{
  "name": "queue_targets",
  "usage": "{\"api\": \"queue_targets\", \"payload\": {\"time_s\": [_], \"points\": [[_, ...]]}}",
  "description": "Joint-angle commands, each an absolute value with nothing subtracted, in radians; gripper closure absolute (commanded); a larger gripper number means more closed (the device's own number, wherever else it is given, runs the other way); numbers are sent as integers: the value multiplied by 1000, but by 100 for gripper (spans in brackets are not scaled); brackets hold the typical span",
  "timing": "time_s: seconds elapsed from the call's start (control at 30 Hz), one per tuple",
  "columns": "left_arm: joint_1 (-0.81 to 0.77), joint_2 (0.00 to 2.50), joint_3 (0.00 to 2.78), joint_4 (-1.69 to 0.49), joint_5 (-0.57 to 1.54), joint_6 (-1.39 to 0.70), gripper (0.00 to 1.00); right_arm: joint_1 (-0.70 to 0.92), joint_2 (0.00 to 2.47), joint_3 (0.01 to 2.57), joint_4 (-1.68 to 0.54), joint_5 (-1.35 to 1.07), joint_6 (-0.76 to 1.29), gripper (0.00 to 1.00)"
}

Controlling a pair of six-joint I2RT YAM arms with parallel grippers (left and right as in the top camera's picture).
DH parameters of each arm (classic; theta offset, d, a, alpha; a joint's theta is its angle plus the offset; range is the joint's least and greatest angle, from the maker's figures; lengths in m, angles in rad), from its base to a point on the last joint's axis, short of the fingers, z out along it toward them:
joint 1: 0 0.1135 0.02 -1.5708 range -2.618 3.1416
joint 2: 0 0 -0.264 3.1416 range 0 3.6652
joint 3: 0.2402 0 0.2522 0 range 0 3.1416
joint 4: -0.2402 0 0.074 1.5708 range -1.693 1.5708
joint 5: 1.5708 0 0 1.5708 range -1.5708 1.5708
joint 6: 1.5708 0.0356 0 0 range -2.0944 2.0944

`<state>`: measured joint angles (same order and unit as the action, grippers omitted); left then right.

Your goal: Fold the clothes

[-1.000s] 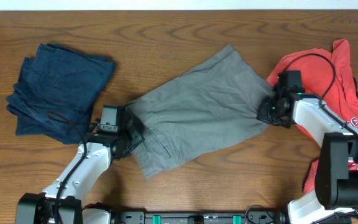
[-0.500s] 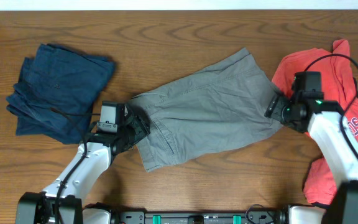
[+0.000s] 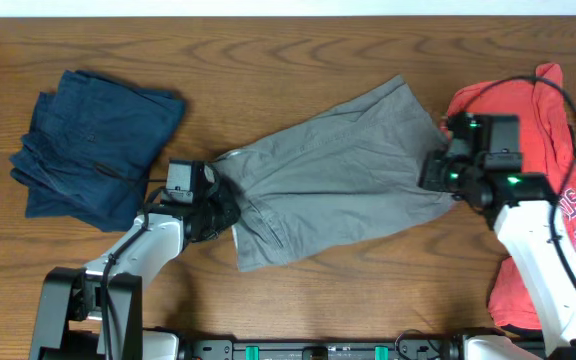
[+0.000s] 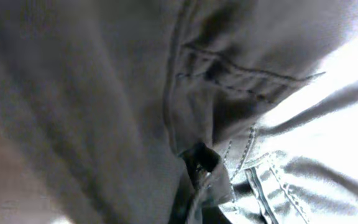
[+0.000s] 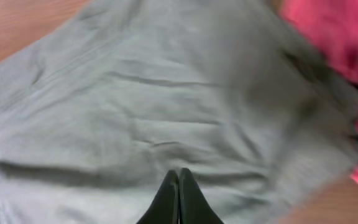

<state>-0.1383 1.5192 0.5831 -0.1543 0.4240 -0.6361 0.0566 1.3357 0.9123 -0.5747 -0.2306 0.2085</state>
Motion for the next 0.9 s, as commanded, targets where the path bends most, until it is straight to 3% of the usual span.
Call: {"api": "queue_targets", "payload": {"time_s": [0.0,0.3,0.47,0.67,0.87], "points": [[-141,1505,624,-293,457,-554,94,127,1386,912,-537,-280,114,99],[-141,1377,915,-752,456,-472,94,284,1607,912,-425,-389,96,99],[-141,1374,1065,-893,458,-471,94,426,1725,912,-379,-424,115,99],[-141,1374,1210,-941,528,-471,94,585,1853,912,-225,-413,224,99],[-158,1383,1232,-781,543,-488,94,731,1903,913,-37,-431,304,98]]}}
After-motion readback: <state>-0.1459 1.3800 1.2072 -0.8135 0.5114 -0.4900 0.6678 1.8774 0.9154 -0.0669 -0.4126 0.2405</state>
